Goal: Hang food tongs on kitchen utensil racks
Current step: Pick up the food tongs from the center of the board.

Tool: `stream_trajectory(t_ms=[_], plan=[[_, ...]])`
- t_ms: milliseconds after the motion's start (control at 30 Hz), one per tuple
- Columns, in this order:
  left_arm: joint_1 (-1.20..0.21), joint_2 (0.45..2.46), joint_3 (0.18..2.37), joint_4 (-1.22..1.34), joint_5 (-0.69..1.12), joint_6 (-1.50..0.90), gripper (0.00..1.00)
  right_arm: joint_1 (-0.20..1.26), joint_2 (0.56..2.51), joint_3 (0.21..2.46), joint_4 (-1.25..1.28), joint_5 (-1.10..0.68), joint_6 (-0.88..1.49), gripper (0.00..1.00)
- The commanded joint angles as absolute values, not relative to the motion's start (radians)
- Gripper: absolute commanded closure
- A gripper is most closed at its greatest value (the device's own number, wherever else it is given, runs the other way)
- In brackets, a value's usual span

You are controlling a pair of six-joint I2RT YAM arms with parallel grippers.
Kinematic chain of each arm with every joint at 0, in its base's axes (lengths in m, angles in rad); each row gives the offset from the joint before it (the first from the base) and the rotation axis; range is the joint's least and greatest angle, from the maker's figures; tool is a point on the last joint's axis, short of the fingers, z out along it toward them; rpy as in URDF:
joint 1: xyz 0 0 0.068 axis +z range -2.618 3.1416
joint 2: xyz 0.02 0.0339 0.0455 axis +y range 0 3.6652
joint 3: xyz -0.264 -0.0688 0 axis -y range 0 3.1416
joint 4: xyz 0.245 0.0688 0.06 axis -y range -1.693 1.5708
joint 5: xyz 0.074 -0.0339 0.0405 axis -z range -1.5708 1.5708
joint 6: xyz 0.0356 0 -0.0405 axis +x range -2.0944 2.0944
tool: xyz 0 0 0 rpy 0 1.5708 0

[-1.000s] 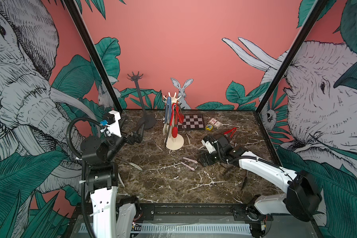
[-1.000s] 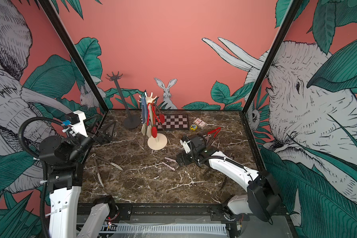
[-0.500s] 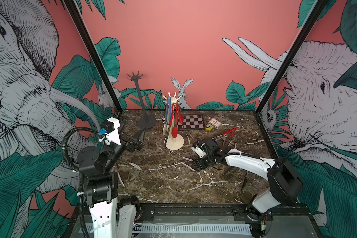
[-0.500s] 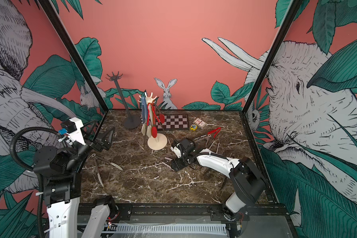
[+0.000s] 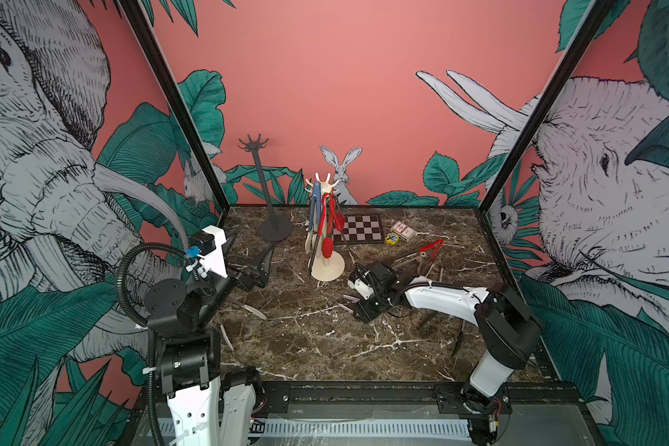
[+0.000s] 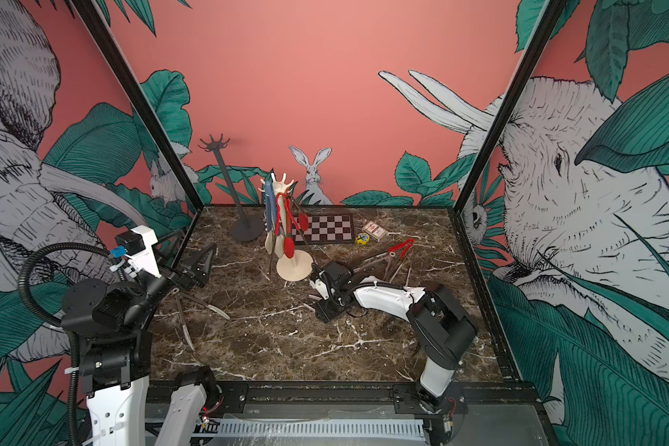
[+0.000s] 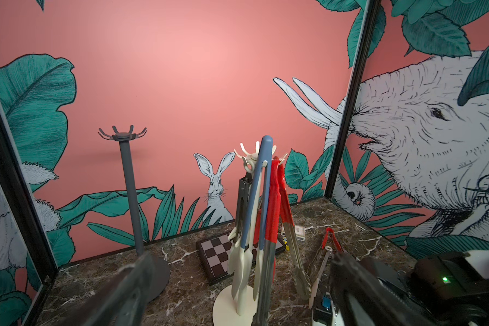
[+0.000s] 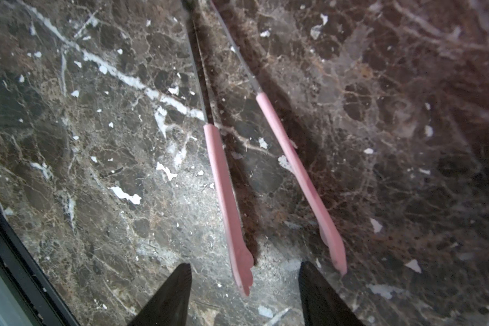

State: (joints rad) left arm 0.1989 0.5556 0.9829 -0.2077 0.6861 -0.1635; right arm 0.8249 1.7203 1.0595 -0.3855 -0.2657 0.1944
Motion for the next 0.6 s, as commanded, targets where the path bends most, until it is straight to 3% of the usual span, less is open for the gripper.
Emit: stream_trajectory(t_ms=[0,567], plan=[[0.205,0.542,0.981,-0.229,0.68,-0.147,0.01,0.837,1.741,1.084,-0.389,-0.242,0.174,0.43],[0.204,0.522,0.979,-0.265,0.665,-0.132,0.0,0.869,1.805,1.103,-0.391,-0.168,0.12,0.64]])
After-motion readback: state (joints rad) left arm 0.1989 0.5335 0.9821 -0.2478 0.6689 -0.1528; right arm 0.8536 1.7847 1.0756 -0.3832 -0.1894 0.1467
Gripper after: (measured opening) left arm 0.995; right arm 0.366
